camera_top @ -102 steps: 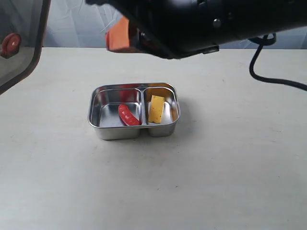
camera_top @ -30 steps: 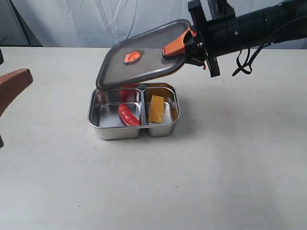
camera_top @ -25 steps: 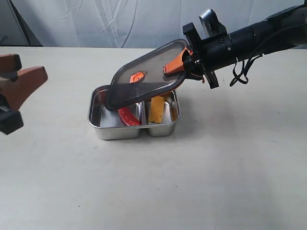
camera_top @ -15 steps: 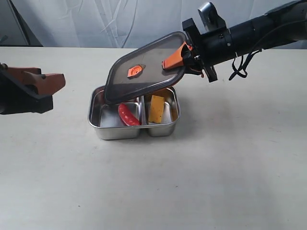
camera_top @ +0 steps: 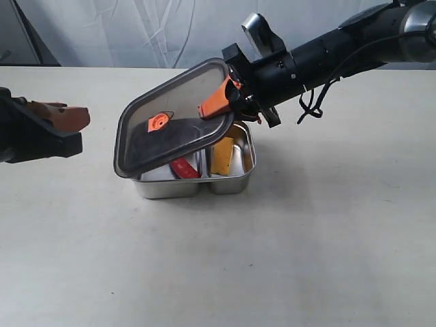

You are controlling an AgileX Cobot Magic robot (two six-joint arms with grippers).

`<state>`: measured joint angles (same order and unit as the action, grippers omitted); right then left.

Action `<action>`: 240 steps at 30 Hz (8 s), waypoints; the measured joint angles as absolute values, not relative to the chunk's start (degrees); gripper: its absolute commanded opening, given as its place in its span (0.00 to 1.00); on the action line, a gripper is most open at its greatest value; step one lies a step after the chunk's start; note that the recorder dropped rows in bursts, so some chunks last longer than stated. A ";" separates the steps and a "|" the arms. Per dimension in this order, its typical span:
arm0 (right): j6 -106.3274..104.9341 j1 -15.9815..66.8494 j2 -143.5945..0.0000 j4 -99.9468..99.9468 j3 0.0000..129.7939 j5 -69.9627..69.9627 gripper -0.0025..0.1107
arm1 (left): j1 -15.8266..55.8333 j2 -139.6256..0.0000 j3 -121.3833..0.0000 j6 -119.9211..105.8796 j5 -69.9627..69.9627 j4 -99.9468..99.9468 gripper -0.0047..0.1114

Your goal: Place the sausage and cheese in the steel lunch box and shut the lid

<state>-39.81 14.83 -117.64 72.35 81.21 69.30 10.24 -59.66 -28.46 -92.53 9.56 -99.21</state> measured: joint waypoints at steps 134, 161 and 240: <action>-29.74 12.53 -120.96 53.86 82.08 55.41 0.26 | 10.27 -100.45 -42.30 -108.64 34.76 -98.03 0.04; -26.71 11.95 -115.24 47.80 82.08 47.10 0.57 | 10.27 -100.71 -42.30 -108.52 32.54 -97.56 0.04; 1.28 18.56 -119.28 11.10 82.08 48.35 0.01 | 9.90 -107.65 -53.59 -106.70 6.42 -94.66 0.04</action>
<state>1.28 18.56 -119.28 11.10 82.08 48.35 9.90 -107.65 -53.59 -106.70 6.42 -94.66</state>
